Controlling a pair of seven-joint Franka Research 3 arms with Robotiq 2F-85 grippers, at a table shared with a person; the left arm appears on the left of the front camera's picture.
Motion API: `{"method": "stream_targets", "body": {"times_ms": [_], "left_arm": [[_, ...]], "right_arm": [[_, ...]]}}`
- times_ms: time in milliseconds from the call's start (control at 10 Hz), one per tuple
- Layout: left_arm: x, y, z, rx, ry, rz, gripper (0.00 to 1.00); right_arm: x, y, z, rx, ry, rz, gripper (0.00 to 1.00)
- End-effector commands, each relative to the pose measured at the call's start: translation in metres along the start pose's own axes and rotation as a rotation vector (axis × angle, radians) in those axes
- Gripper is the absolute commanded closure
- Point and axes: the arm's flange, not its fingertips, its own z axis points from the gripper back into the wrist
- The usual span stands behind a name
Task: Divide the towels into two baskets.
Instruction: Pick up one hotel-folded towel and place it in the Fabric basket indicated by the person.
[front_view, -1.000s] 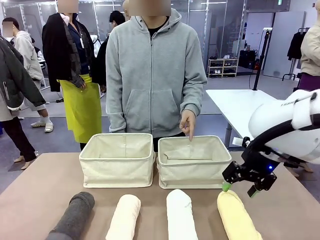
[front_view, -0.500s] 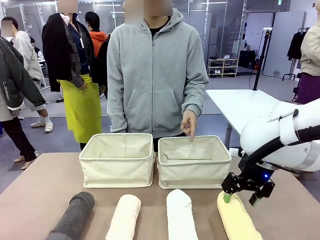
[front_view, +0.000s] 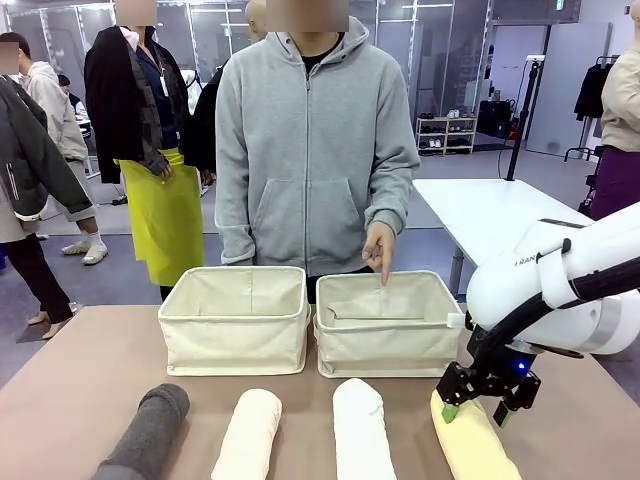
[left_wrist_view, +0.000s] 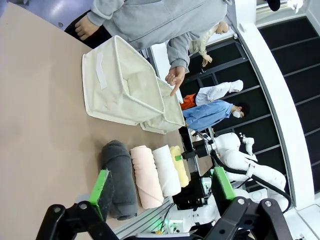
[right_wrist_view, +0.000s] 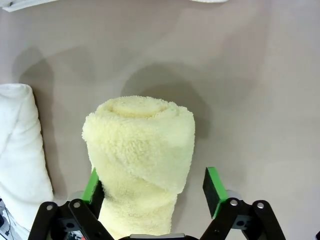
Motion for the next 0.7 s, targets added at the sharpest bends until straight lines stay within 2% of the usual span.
{"method": "stream_targets", "body": {"times_ms": [0,600], "left_arm": [[-0.0005,-0.001,0.0027,-0.018,-0.006,-0.01,0.0],[-0.0005,-0.001,0.0027,-0.018,-0.006,-0.01,0.0]], "right_arm": [[-0.0336,-0.0036,-0.0187,-0.036,0.003,-0.019,0.19],[-0.0352,-0.0011,-0.017,0.014,0.011,-0.028,0.77]]}}
